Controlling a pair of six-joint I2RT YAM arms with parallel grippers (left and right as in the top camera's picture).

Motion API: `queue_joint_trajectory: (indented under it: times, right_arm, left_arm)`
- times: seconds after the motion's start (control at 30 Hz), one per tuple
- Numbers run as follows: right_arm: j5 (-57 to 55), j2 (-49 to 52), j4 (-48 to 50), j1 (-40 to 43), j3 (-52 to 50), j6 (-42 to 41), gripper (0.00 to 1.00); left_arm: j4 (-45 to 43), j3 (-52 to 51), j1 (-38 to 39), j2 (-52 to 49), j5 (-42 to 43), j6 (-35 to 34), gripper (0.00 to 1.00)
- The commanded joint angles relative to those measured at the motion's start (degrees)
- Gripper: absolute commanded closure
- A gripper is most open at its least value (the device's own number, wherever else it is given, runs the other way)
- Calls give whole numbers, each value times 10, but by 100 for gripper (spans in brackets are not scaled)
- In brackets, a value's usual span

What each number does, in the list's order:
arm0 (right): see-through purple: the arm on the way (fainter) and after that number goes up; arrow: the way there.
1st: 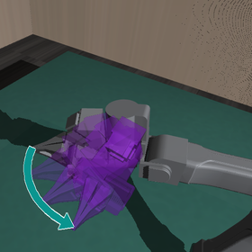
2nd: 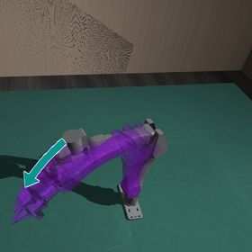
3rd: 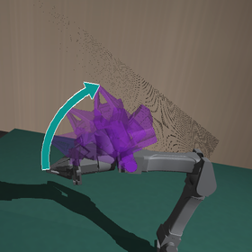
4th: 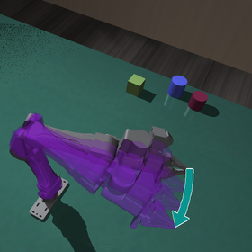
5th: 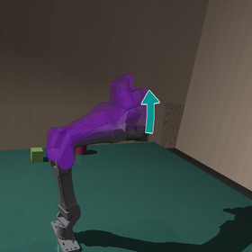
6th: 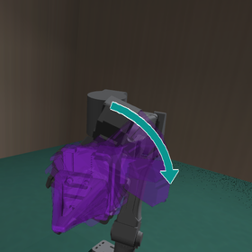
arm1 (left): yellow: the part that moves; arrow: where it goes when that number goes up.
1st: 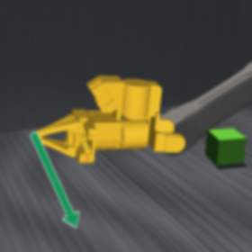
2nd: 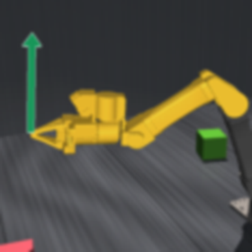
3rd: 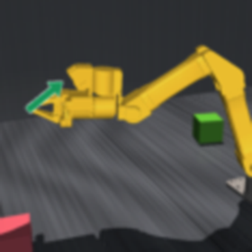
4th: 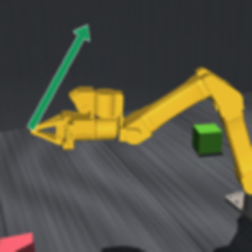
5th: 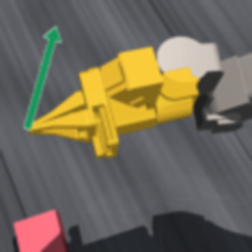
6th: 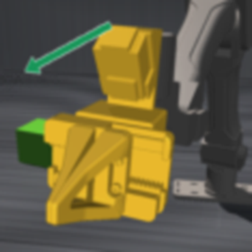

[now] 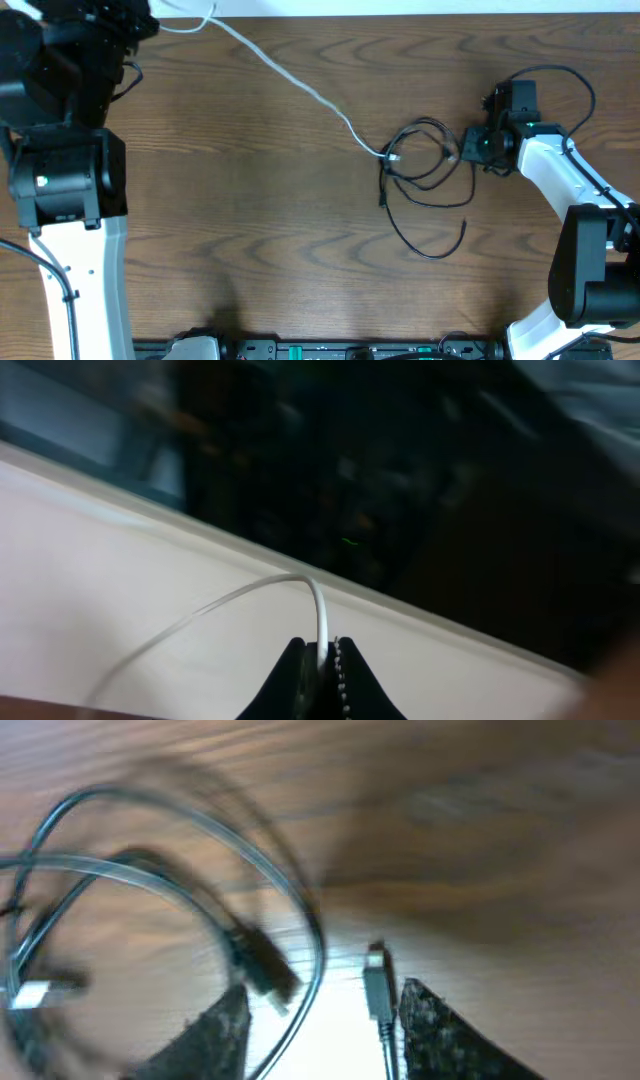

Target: Untangle cables

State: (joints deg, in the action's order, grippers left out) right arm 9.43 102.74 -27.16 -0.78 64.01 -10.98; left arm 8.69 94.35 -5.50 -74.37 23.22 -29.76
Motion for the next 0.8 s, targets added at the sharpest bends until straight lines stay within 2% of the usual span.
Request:
queue_joint_trajectory:
  times: [0.0, 0.17, 0.23, 0.37, 0.6, 0.77]
  right_arm:
    - [189, -6, -1, 0, 22, 126, 47]
    - [331, -39, -5, -5, 93, 160, 36]
    - [344, -45, 0, -15, 116, 160, 30]
    - [342, -46, 21, -56, 137, 176, 23]
    - [318, -4, 30, -137, 137, 201, 24]
    - [335, 42, 13, -151, 137, 199, 27]
  left_arm:
    - [-17, 10, 5, 3, 139, -63, 93]
    - [-152, 10, 5, 3, 257, -147, 93]
    - [-183, 10, 5, 3, 272, -172, 93]
    - [-187, 10, 7, 3, 272, -193, 93]
    - [-219, 10, 12, 3, 267, -210, 92]
    - [-226, 10, 12, 3, 263, -214, 93]
